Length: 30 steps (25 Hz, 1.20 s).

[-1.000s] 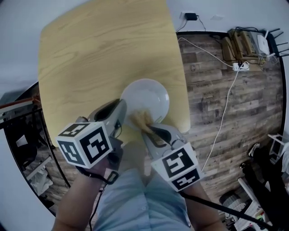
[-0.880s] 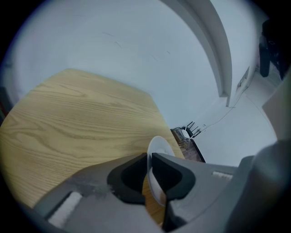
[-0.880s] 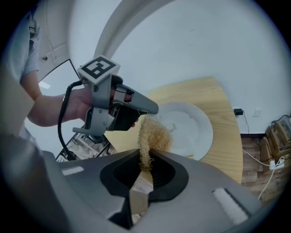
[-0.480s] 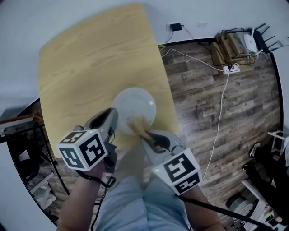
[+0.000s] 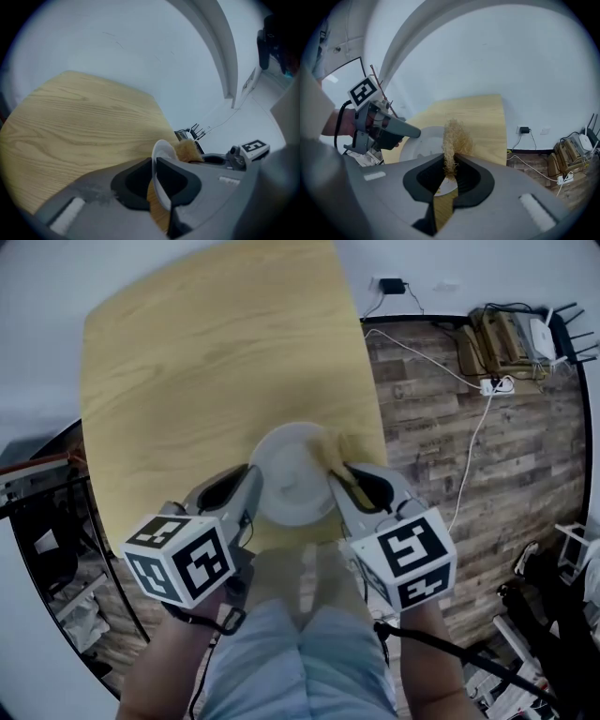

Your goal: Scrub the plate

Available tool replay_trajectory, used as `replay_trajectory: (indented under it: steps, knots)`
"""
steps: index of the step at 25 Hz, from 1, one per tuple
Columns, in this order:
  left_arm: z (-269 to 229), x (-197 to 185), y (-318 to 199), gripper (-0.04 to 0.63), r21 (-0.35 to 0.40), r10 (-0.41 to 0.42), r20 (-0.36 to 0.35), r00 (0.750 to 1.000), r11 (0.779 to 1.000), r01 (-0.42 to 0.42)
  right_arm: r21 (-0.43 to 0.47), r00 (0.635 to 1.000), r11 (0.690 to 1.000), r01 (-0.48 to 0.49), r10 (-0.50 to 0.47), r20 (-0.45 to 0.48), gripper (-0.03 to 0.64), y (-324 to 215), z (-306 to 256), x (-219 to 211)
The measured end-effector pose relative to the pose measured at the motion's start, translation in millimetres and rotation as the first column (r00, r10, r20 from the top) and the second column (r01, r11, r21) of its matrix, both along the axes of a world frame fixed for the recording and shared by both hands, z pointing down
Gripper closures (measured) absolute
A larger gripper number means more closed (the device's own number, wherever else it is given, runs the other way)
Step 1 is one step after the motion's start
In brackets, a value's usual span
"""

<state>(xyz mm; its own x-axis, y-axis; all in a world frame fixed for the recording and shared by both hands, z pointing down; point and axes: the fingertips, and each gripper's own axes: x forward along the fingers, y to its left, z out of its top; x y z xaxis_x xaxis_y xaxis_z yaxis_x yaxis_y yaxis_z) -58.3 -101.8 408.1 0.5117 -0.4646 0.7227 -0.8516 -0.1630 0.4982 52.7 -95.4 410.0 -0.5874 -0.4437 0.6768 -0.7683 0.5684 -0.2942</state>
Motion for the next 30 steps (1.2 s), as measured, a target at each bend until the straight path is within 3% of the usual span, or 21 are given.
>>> replay_trajectory:
  steps: [11, 23, 30]
  knots:
    - [0.1, -2.9, -7.6, 0.540, -0.012, -0.008, -0.007, 1.000, 1.000, 0.008, -0.080, 1.000, 0.997, 0.007, -0.009, -0.020, 0.571, -6.2, 22.8, -1.4]
    - [-4.7, -8.4, -8.6, 0.540, 0.036, -0.001, 0.050, 0.999, 0.999, -0.001, -0.190, 0.989, 0.982, 0.013, 0.016, 0.150, 0.571, 63.8, 21.5, -22.6]
    - [-0.2, -6.0, -12.6, 0.538, 0.053, -0.005, 0.065, 0.998, 0.999, 0.001, -0.207, 0.976, 0.972, 0.109, -0.065, 0.206, 0.571, 103.8, 12.3, -43.1]
